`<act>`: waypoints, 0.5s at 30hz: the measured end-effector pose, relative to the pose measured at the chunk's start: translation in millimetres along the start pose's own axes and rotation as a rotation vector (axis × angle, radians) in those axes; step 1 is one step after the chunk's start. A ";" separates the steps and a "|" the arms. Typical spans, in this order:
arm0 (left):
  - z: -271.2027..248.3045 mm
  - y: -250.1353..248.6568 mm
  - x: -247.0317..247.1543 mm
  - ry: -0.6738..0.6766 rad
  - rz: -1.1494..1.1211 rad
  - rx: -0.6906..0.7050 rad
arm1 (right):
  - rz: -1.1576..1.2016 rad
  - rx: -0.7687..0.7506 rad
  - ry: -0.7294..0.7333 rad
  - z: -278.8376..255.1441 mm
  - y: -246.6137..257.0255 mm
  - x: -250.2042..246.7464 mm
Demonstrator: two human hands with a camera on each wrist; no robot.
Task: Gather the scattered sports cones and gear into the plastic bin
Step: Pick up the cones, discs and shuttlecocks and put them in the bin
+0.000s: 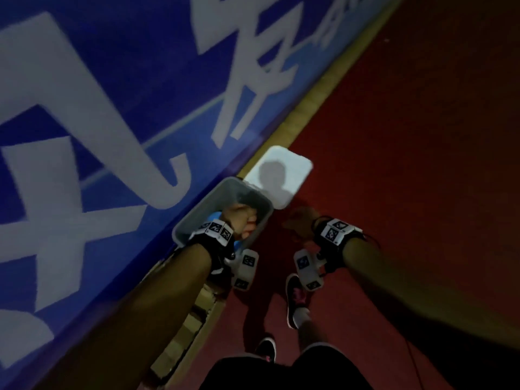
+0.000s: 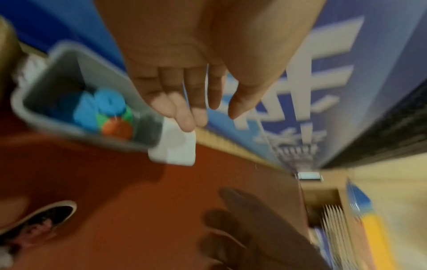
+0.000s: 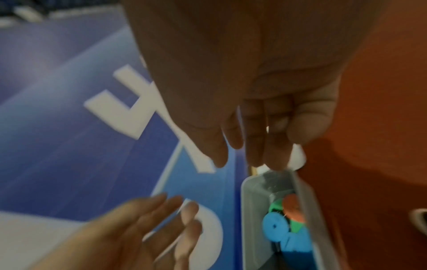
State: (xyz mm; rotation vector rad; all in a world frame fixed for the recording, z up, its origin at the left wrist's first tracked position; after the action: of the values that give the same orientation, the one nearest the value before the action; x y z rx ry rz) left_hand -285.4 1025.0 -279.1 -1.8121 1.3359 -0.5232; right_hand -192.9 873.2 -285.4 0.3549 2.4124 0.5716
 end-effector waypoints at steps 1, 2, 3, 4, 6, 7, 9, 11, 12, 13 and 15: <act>-11.5 -4.3 30.1 0.074 0.086 0.003 | 0.062 0.027 -0.036 -19.9 -26.1 -7.8; -16.6 -2.2 52.0 0.117 0.127 -0.010 | 0.125 0.060 -0.047 -33.2 -44.5 -12.3; -24.8 -6.0 77.8 0.156 0.147 0.001 | 0.209 0.092 -0.071 -47.9 -68.2 -21.4; -29.3 -6.3 105.9 0.173 0.169 0.009 | 0.308 0.128 -0.102 -65.0 -93.5 -34.4; -47.1 -7.4 174.8 0.297 0.210 0.023 | 0.504 0.182 -0.203 -100.1 -151.0 -63.9; -60.8 -9.5 206.3 0.367 0.224 0.027 | 0.595 0.196 -0.255 -116.2 -178.8 -76.6; -93.7 -10.9 279.5 0.494 0.268 0.047 | 0.768 0.234 -0.372 -156.4 -244.4 -100.2; -125.2 -8.0 350.4 0.561 0.356 0.090 | 0.921 0.263 -0.458 -202.2 -311.7 -113.8; -143.6 -3.5 388.8 0.585 0.393 0.126 | 0.984 0.283 -0.501 -227.5 -347.7 -118.4; -162.9 1.1 429.6 0.622 0.421 0.167 | 1.048 0.296 -0.549 -253.3 -384.1 -122.4; -200.7 11.9 499.9 0.696 0.452 0.225 | 1.164 0.294 -0.665 -297.0 -448.9 -128.5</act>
State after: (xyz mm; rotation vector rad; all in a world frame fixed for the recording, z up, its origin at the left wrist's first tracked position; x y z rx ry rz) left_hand -260.4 488.6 -235.1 -1.1152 1.9826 -1.0548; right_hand -331.4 340.9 -224.3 1.7920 1.4462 0.4334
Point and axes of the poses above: each hand's wrist, its own z-axis towards the middle knuckle, its own x-axis out of the palm, y = z × x, the point moved 8 cm from there along z, towards the middle knuckle, and after that the axes turned 8 degrees about x, right-handed, at the moved point
